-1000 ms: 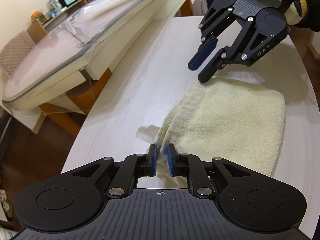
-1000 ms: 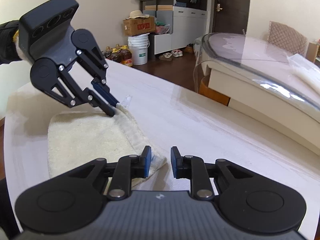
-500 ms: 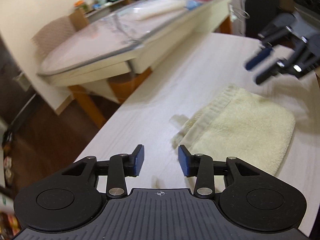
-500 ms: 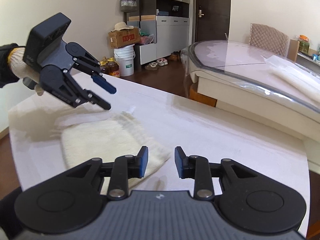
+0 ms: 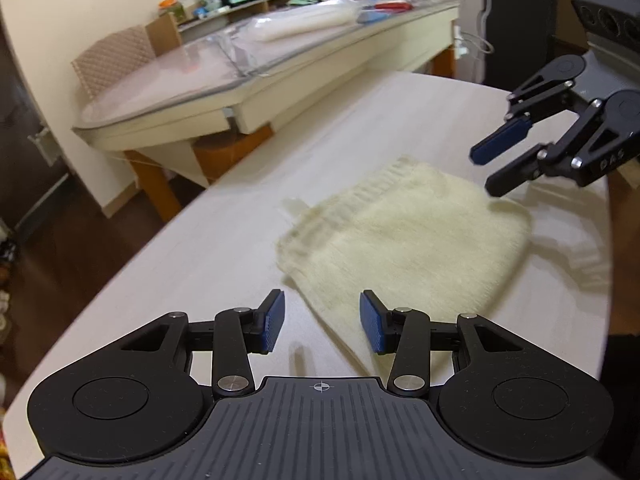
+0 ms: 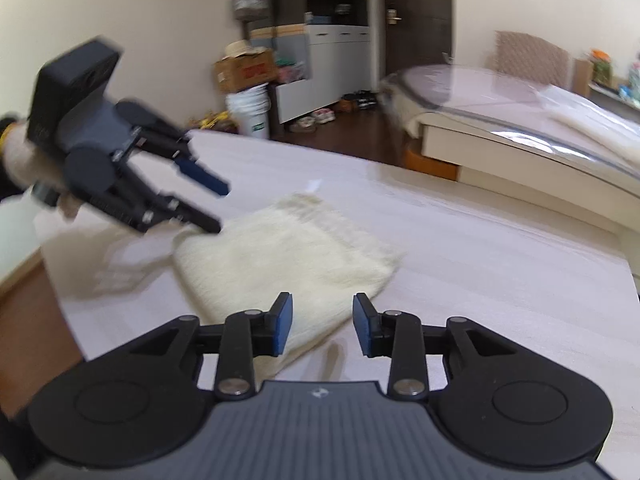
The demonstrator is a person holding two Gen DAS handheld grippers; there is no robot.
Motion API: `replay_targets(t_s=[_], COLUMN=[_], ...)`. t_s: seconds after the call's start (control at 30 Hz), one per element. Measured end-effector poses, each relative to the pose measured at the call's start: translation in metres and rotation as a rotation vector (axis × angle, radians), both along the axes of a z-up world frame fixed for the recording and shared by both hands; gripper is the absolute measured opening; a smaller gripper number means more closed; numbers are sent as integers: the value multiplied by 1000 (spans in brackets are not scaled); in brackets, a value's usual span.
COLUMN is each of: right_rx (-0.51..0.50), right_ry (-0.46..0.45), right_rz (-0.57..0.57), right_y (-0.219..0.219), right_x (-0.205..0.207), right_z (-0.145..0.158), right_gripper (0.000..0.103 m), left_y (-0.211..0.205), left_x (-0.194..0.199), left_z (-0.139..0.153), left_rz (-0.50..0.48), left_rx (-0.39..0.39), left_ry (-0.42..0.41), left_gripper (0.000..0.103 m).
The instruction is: Fold towel
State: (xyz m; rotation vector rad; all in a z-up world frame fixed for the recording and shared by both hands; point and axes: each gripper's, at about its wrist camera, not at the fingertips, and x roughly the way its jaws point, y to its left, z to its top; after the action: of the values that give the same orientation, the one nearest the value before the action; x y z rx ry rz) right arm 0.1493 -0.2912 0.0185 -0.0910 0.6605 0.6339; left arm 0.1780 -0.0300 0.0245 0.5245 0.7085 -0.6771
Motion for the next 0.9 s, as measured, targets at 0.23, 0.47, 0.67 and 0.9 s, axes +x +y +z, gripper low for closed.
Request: replay_targets(t_s=[0.23, 0.47, 0.67, 0.9], right_rx=[11, 7, -2, -95], right_ry=[-11, 6, 21, -50], right_rz=[-1, 0, -42, -62], right_y=[6, 8, 2, 13], right_x=[27, 36, 38, 45], right_z=[5, -3, -10, -18], right_gripper=[39, 40, 41, 40], left_y=[-6, -6, -9, -10], left_x=[36, 51, 46, 51], left_z=[-9, -14, -12, -14], left_rz=[-7, -38, -40, 13], left_rx=[-16, -53, -53, -26], left_ry=[67, 128, 77, 80], left_gripper=[37, 27, 14, 15])
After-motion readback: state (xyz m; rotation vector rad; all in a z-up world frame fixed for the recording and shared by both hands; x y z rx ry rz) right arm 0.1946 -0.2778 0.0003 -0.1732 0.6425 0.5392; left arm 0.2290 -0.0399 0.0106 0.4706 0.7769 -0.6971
